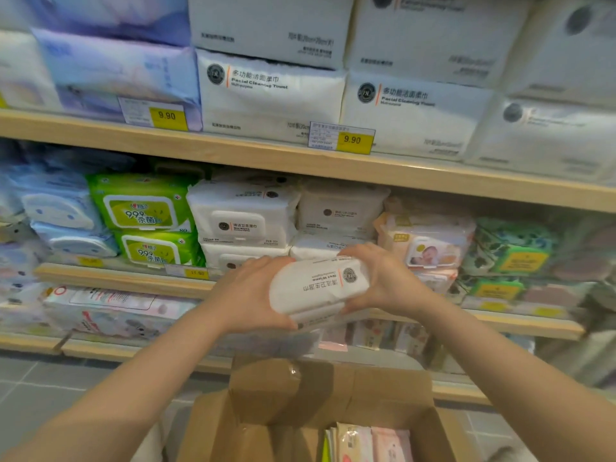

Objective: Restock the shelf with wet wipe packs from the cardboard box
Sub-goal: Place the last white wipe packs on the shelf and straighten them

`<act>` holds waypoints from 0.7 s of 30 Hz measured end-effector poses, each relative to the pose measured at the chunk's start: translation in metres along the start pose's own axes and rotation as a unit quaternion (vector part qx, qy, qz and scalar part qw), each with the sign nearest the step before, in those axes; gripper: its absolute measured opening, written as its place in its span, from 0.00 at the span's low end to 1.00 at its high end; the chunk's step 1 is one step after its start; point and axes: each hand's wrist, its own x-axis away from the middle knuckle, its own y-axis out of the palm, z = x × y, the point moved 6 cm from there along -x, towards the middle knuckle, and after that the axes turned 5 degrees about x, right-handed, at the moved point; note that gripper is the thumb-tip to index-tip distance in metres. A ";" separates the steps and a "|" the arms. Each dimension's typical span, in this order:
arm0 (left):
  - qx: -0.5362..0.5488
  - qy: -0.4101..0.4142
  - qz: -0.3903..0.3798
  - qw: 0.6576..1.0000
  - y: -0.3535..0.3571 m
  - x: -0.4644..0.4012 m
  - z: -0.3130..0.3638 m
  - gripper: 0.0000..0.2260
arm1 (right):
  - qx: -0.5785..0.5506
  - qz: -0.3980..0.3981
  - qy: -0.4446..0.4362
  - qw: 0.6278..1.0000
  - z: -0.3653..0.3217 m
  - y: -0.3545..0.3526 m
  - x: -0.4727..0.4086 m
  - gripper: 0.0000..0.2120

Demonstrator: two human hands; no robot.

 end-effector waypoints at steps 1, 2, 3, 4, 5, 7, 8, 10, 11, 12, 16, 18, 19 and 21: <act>0.016 0.002 0.009 1.000 -0.004 -0.003 0.002 0.45 | 0.013 0.005 -0.004 1.000 0.002 -0.006 -0.004 0.42; 0.025 0.005 0.026 0.999 -0.009 -0.009 0.006 0.44 | 0.025 0.013 -0.007 1.000 0.003 -0.012 -0.009 0.42; 0.030 0.006 0.047 0.998 -0.015 -0.016 0.010 0.42 | 0.044 0.028 -0.009 0.999 0.003 -0.019 -0.013 0.42; 0.032 0.004 0.067 0.997 -0.021 -0.026 0.015 0.41 | 0.089 0.065 -0.021 0.994 0.002 -0.026 -0.017 0.41; 0.034 0.000 0.084 0.996 -0.027 -0.036 0.018 0.39 | 0.167 0.111 -0.051 0.978 -0.001 -0.031 -0.019 0.41; 0.033 -0.007 0.118 0.992 -0.037 -0.057 0.025 0.36 | 0.324 0.160 -0.116 0.925 -0.010 -0.025 -0.023 0.45; 0.029 -0.008 0.129 0.991 -0.039 -0.066 0.030 0.36 | 0.366 0.163 -0.128 0.907 -0.014 -0.018 -0.027 0.48; 0.041 0.000 0.139 0.990 -0.039 -0.083 0.041 0.37 | 0.385 0.173 -0.094 0.901 -0.010 -0.010 -0.038 0.51; 0.067 0.004 0.139 0.988 -0.039 -0.091 0.042 0.36 | 0.376 0.174 -0.060 0.908 -0.003 -0.008 -0.045 0.51; 0.111 0.006 0.138 0.984 -0.044 -0.096 0.042 0.36 | 0.366 0.161 -0.024 0.916 0.007 -0.008 -0.053 0.49; 0.141 0.006 0.167 0.976 -0.072 -0.103 -0.002 0.28 | 0.299 0.086 0.065 0.948 0.043 -0.010 -0.076 0.42; 0.007 -0.049 0.132 0.990 -0.065 -0.098 -0.033 0.22 | 0.317 0.087 0.073 0.942 0.042 -0.006 -0.081 0.40; -0.039 -0.070 0.111 0.991 -0.055 -0.096 -0.044 0.20 | 0.335 0.101 0.060 0.935 0.036 0.000 -0.081 0.38; -0.075 -0.060 0.107 0.990 -0.037 -0.096 -0.052 0.21 | 0.359 0.147 0.004 0.922 0.019 0.022 -0.076 0.40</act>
